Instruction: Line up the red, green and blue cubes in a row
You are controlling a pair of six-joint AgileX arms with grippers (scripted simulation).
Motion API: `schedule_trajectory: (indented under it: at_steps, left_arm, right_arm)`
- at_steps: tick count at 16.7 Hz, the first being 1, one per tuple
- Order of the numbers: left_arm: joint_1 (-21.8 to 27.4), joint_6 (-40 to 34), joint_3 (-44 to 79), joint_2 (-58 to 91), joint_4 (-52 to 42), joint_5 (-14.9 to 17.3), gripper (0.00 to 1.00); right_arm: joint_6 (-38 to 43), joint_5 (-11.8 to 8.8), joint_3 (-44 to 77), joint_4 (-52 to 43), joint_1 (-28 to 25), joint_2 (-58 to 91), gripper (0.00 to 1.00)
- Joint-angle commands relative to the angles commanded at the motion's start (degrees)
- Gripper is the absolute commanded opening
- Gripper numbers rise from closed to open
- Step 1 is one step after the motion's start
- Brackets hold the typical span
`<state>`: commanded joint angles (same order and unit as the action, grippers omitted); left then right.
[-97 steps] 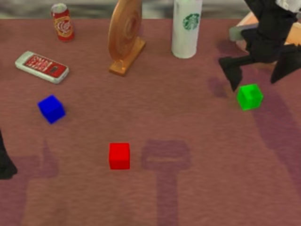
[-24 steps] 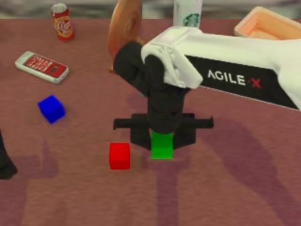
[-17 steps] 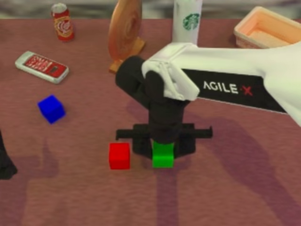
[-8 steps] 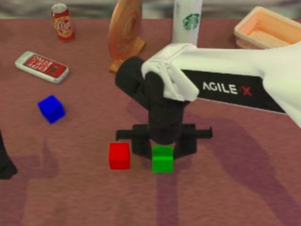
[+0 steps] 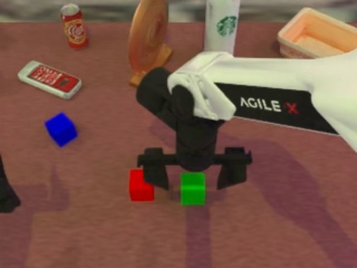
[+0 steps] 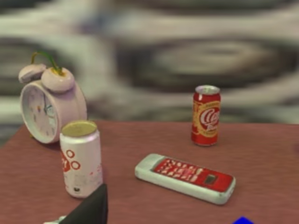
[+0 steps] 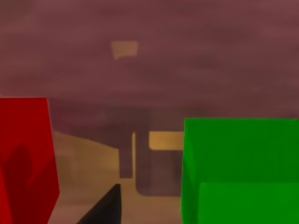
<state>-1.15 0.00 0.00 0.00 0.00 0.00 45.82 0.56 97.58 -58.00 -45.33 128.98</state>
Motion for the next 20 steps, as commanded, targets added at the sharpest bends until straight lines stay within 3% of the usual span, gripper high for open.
schedule_trajectory:
  at_steps: [7,14,20]
  left_arm:
    - [0.0,0.0,0.0,0.0,0.0,0.0,1.0]
    - [0.0,0.0,0.0,0.0,0.0,0.0,1.0]
    - [0.1,0.2,0.5,0.5,-0.3,0.0,1.0]
  right_arm:
    - [0.0,0.0,1.0,-1.0,0.0,-0.2,1.0]
    - [0.0,0.0,10.5,-13.8,-0.4,-3.2,1.0]
    - [-0.4,0.2,10.1,-13.6,0.1,-3.7,1.0]
